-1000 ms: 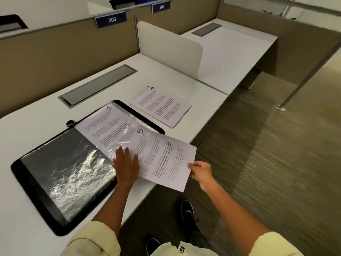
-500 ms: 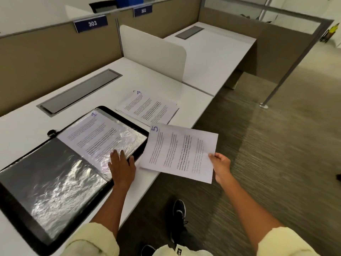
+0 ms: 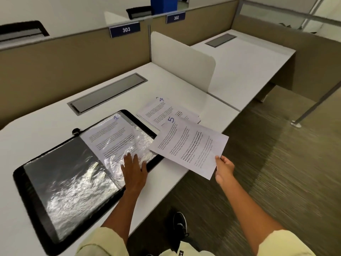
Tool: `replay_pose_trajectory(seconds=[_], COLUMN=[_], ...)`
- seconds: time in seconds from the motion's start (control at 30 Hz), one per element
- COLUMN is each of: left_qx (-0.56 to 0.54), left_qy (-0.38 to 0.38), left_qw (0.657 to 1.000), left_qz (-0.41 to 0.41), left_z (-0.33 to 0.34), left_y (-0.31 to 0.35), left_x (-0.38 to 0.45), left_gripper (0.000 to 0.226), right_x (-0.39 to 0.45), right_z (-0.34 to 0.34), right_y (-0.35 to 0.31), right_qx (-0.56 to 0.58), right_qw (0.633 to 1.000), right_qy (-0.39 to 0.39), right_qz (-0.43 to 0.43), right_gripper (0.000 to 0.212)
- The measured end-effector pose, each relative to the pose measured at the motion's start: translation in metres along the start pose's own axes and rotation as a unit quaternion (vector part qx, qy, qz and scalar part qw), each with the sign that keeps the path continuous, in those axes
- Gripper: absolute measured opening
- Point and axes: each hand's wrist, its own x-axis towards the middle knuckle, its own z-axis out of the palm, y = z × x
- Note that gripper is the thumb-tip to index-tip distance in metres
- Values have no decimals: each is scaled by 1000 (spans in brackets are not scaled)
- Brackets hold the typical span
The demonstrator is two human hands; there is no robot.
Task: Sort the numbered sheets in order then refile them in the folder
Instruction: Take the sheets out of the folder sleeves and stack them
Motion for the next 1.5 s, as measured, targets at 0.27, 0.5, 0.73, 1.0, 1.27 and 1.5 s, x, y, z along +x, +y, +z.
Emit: replay_pose_trajectory(seconds=[0.27,0.5,0.73,1.0,1.27,1.5], left_qx=[46,55,56,67,-25,-165], left_qy=[14,49,14,0,108,243], left_qw=[999,997,994,995,990,946], left_qz=[-20,-35,-97,-79,-88,-136], left_z=[20,37,32,43,46,14], left_y=[1,17,36,26,22,33], left_x=[27,53,68,69,69,68], left_gripper=[90,85,106,98,58,30], right_x=[39,72,100,121,125,97], right_z=[47,86,132,173,183,181], right_y=[-29,-49,-50,-44,-39,-28], right_qx=[-21,-22,4,-88,-243,-276], right_qw=[999,1000,999,992,968,957], right_qy=[27,17,-41,-92,-46,-28], right_qz=[-14,-8,12,4,-27,-87], right_gripper=[14,12,17,20,26,23])
